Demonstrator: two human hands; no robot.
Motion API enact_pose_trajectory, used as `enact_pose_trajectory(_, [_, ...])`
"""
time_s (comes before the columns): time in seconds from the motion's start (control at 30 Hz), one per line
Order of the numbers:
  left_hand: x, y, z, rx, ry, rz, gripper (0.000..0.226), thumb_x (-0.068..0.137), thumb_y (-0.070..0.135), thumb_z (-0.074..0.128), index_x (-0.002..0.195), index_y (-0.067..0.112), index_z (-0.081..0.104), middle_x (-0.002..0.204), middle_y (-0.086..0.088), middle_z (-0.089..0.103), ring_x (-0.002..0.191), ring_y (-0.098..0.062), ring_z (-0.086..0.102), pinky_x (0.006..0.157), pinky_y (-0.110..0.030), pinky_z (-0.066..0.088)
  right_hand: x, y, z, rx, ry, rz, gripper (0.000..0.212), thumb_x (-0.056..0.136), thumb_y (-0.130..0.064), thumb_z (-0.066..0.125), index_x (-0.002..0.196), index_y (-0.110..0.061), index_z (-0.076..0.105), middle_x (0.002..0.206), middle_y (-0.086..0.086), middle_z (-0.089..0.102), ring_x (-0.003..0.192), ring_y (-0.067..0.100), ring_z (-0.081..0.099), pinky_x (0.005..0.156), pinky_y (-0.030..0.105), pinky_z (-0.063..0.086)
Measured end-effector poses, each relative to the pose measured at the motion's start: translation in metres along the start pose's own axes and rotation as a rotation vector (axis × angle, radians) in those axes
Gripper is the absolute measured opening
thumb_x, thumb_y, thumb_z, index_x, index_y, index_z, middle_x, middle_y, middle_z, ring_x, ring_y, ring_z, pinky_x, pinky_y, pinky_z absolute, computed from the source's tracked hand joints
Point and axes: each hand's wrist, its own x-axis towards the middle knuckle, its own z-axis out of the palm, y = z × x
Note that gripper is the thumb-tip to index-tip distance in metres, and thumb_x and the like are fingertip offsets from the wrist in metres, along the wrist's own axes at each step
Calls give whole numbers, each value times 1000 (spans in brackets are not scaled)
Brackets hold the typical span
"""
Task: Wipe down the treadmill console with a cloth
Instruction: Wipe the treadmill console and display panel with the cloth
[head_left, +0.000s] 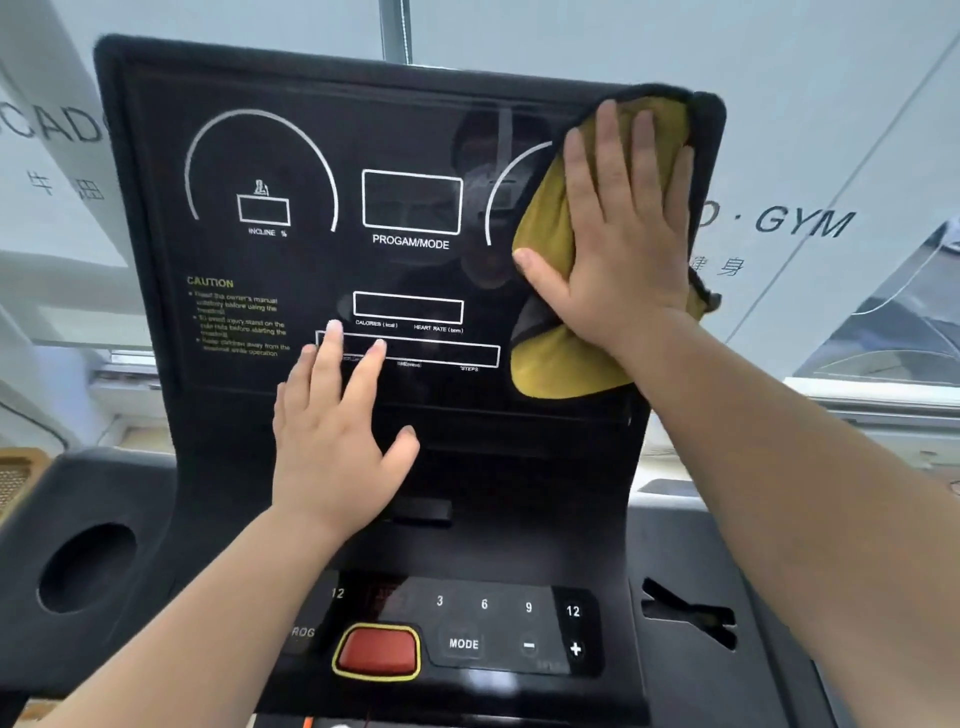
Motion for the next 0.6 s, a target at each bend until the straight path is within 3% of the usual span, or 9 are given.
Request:
enact_pose_trajectory(0.13, [-4, 2, 13, -4, 9, -6, 88, 74, 46, 64, 153, 22, 35, 167, -14, 11, 153, -40, 11, 118, -64, 22, -68, -8, 27, -36, -44, -246, 91, 94, -73, 38, 164, -21, 14, 173, 7, 9, 158, 35, 7, 126, 59, 0])
enact_pose_trajectory(0.27, [-3, -1, 15, 25, 22, -4, 91, 74, 39, 75, 153, 23, 34, 167, -14, 11, 152, -41, 11, 115, -68, 23, -158, -5, 57, -55, -88, -327, 87, 96, -67, 42, 164, -21, 15, 172, 7, 12, 158, 32, 6, 126, 56, -6])
enact_pose_trajectory(0.33, [-3, -1, 13, 28, 26, 0, 90, 73, 42, 70, 153, 23, 33, 167, -14, 10, 152, -41, 11, 115, -68, 22, -180, 3, 63, -88, -100, -350, 90, 95, -68, 42, 165, -19, 10, 172, 7, 8, 158, 32, 4, 126, 55, -9])
enact_pose_trajectory(0.43, [-3, 1, 11, 24, 20, 7, 89, 73, 45, 64, 153, 22, 33, 167, -16, 10, 152, -41, 10, 116, -66, 22, -161, 15, 53, -72, -91, -248, 94, 94, -69, 43, 164, -15, 11, 172, 9, 5, 158, 33, 3, 126, 54, -9])
enact_pose_trajectory(0.6, [-3, -1, 8, 27, 10, 15, 91, 75, 38, 78, 153, 22, 35, 167, -14, 11, 152, -41, 11, 116, -67, 23, -54, 30, 15, 19, -22, 38, 94, 95, -66, 43, 162, -8, 14, 171, 20, 7, 157, 41, 4, 125, 59, -4])
